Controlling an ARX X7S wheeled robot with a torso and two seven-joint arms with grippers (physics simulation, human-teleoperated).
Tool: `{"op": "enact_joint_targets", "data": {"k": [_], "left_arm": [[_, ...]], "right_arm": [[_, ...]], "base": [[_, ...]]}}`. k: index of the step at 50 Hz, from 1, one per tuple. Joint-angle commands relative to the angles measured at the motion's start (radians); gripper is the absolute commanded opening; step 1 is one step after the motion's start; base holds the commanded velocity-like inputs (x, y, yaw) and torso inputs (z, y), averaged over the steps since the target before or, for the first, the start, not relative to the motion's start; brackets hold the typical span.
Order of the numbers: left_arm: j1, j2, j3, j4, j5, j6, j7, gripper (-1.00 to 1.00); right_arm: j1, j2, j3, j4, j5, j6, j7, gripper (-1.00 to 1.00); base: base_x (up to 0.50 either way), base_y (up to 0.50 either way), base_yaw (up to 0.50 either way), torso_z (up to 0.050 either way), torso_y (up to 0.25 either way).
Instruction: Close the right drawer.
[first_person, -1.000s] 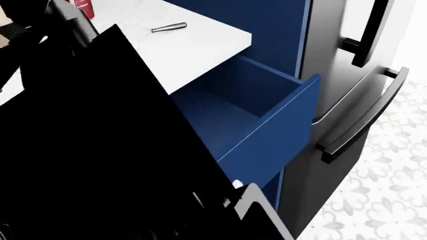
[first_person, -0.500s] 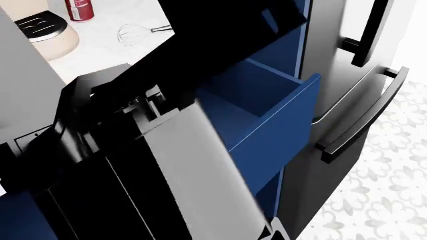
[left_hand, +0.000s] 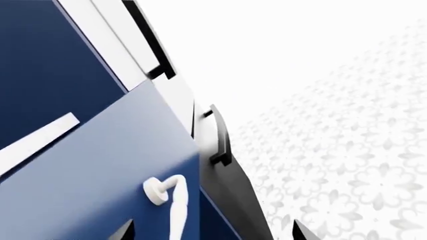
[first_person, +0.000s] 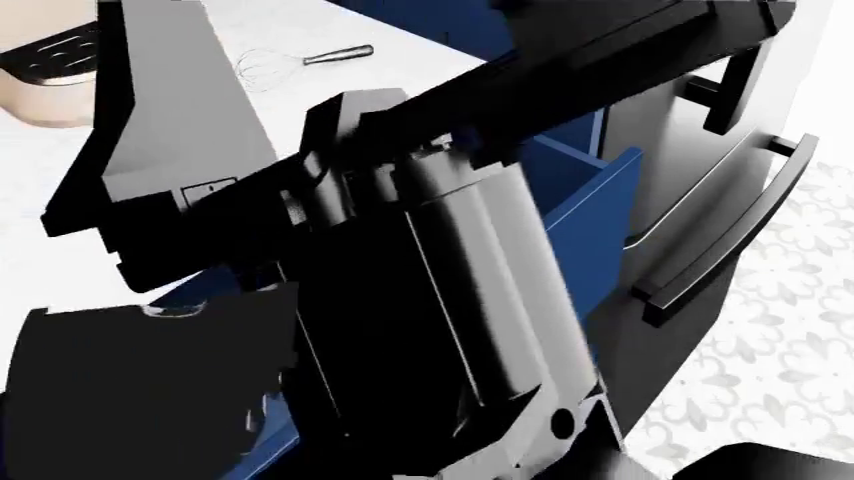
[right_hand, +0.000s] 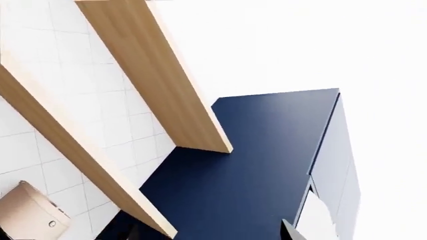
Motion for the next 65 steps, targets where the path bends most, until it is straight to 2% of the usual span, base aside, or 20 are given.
{"op": "enact_joint_targets", "data": {"k": [1,9,14,22,27,33,36,44,55,65], "left_arm": [[-0.004,0.024,-0.022,-0.124,-0.051,0.048,0.012,1.0],[-0.007,0.024,-0.039,-0.133,-0.046,0.045,0.014,1.0],[-0.008,0.024,-0.046,-0.134,-0.039,0.044,0.013,1.0],[-0.005,0.024,-0.055,-0.136,-0.034,0.043,0.01,1.0],[-0.007,0.024,-0.127,-0.137,0.005,0.019,0.026,1.0],[0.008,0.019,-0.352,-0.137,0.126,-0.034,0.054,1.0],[0.01,0.006,-0.452,-0.137,0.173,-0.063,0.029,1.0],[0.005,-0.03,-0.641,-0.137,0.227,-0.099,0.041,1.0],[-0.01,-0.047,-0.723,-0.137,0.265,-0.106,0.051,1.0],[-0.021,-0.063,-0.706,-0.137,0.286,-0.116,0.038,1.0]], "right_arm": [[0.031,0.077,0.052,-0.018,-0.021,0.131,0.195,1.0],[0.181,-0.02,0.04,-0.116,0.102,0.498,0.367,1.0],[0.173,-0.056,0.085,-0.122,0.17,0.604,0.418,1.0],[0.126,-0.033,0.1,-0.112,0.129,0.572,0.375,1.0],[0.114,-0.026,0.085,-0.102,0.095,0.546,0.343,1.0],[0.104,-0.019,0.054,-0.075,0.03,0.497,0.294,1.0],[0.108,-0.021,0.041,-0.058,-0.007,0.458,0.256,1.0],[0.149,-0.045,0.036,-0.005,-0.06,0.379,0.156,1.0],[0.142,-0.057,0.092,0.07,0.009,0.334,0.092,1.0],[0.115,-0.042,0.11,0.084,0.058,0.353,0.108,1.0]], "base": [[0.0,0.0,0.0,0.0,0.0],[0.0,0.0,0.0,0.0,0.0],[0.0,0.0,0.0,0.0,0.0],[0.0,0.0,0.0,0.0,0.0],[0.0,0.0,0.0,0.0,0.0],[0.0,0.0,0.0,0.0,0.0],[0.0,0.0,0.0,0.0,0.0],[0.0,0.0,0.0,0.0,0.0],[0.0,0.0,0.0,0.0,0.0],[0.0,0.0,0.0,0.0,0.0]]}}
